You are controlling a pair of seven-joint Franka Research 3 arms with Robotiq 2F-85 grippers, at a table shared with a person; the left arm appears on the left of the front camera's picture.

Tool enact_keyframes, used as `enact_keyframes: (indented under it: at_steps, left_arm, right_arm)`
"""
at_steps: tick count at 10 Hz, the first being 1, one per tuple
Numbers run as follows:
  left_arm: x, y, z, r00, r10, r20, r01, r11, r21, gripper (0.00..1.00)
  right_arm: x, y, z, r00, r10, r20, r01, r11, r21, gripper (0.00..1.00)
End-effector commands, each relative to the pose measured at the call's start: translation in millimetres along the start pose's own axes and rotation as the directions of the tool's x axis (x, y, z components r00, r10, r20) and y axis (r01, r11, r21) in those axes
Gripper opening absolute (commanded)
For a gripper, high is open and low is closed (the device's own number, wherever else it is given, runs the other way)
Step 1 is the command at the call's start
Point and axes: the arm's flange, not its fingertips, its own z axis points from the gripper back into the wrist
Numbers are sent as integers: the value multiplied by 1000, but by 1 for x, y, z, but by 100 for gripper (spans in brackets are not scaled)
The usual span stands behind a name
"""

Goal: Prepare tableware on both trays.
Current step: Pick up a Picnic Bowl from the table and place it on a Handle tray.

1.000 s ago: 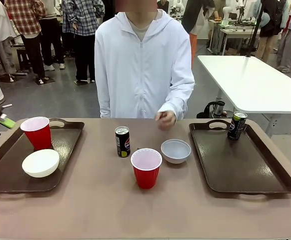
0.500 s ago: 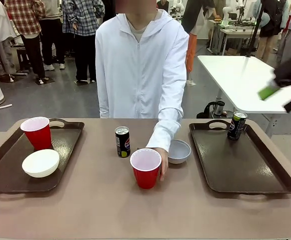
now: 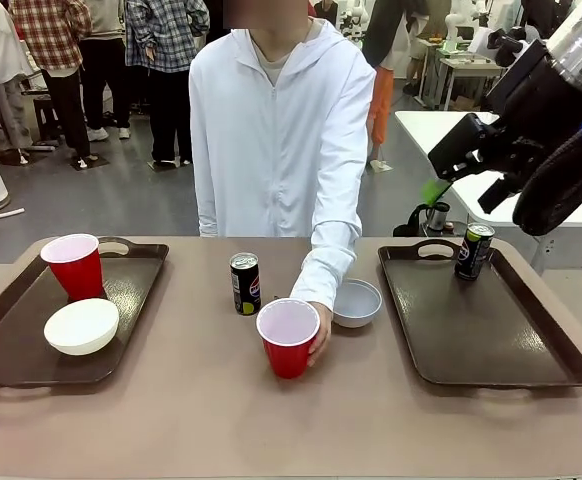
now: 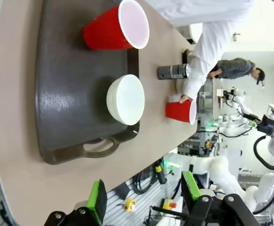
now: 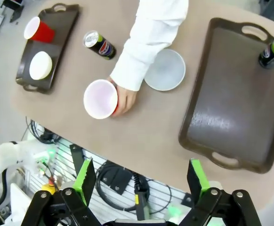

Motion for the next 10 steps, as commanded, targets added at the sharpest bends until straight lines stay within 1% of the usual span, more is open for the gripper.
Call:
enact_keyframes:
  at_steps: [1, 2, 3, 4, 5, 6, 7, 8, 10]
  left_arm:
    - [-2, 3, 3, 1000, 7, 5, -7, 1000, 1, 84]
    - [-2, 3, 3, 1000, 7, 5, -7, 1000, 1, 84]
    - [-2, 3, 3, 1000, 7, 5, -7, 1000, 1, 84]
    - [-2, 3, 3, 1000, 7, 5, -7, 1000, 1, 84]
    - [-2, 3, 3, 1000, 7, 5, -7, 1000, 1, 84]
    - [-2, 3, 3, 1000, 7, 5, -7, 1000, 1, 84]
    - [-2, 3, 3, 1000, 7, 5, -7, 1000, 1, 84]
    - [-2, 3, 3, 1000, 7, 5, -7, 1000, 1, 84]
    - [-2, 3, 3, 1000, 7, 5, -7, 1000, 1, 84]
  right_arm:
    - [-1, -2, 8, 1000, -7, 21, 8, 1000, -17, 100]
    - [-1, -2, 8, 1000, -7, 21, 8, 1000, -17, 100]
    - [-1, -2, 4, 1000, 8, 3, -8, 1000, -4, 100]
    - [2, -15, -15, 1000, -16, -2, 16, 998, -67, 100]
    - [20, -17, -39, 1000, -15, -11, 14, 997, -82, 100]
    - [36, -21, -61, 999, -11, -44, 7, 996, -87, 100]
    - [45, -23, -75, 998, -2, -66, -5, 995, -102, 100]
    - [53, -22, -87, 997, 13, -80, -21, 995, -96, 100]
    - [61, -13, -116, 991, 47, -123, -63, 989, -132, 100]
